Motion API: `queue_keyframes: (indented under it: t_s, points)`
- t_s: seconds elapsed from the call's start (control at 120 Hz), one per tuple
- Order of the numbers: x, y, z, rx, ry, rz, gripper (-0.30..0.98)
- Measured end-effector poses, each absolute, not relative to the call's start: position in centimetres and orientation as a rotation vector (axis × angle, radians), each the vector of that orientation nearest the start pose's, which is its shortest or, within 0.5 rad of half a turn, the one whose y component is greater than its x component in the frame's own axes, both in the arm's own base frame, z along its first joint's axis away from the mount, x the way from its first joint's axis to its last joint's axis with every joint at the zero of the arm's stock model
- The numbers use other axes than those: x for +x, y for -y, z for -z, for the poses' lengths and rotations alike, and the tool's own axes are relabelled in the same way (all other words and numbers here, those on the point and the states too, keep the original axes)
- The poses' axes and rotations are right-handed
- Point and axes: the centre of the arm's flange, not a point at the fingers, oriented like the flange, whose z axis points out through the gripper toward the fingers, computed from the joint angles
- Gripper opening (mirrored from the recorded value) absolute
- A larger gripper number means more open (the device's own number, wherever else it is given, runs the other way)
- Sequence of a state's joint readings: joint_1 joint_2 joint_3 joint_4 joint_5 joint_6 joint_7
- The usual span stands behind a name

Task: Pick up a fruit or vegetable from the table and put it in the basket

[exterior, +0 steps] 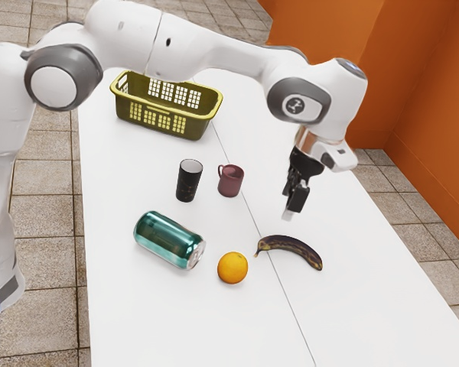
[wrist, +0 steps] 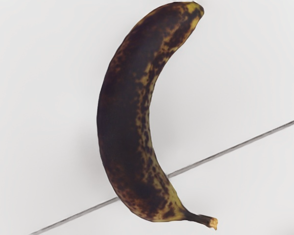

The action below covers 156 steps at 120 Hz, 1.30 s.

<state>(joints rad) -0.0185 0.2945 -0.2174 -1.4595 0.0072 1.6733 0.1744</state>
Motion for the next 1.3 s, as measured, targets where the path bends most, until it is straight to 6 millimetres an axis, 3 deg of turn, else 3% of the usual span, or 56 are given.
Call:
queue_keyframes:
  t_s: [0.208, 0.325, 0.633, 1.2, 1.3]
  points:
    - [63.9, 13.6, -45.9, -3.146, -0.677, -0.156, 0.69]
    - [64.0, 13.9, -44.3, -3.145, -0.69, -0.128, 0.69]
    - [64.6, 14.3, -43.4, -3.146, -0.699, -0.035, 0.69]
    - [65.5, 13.7, -41.4, -3.155, -0.68, -0.03, 0.69]
    - [65.5, 13.7, -41.4, -3.156, -0.679, -0.027, 0.57]
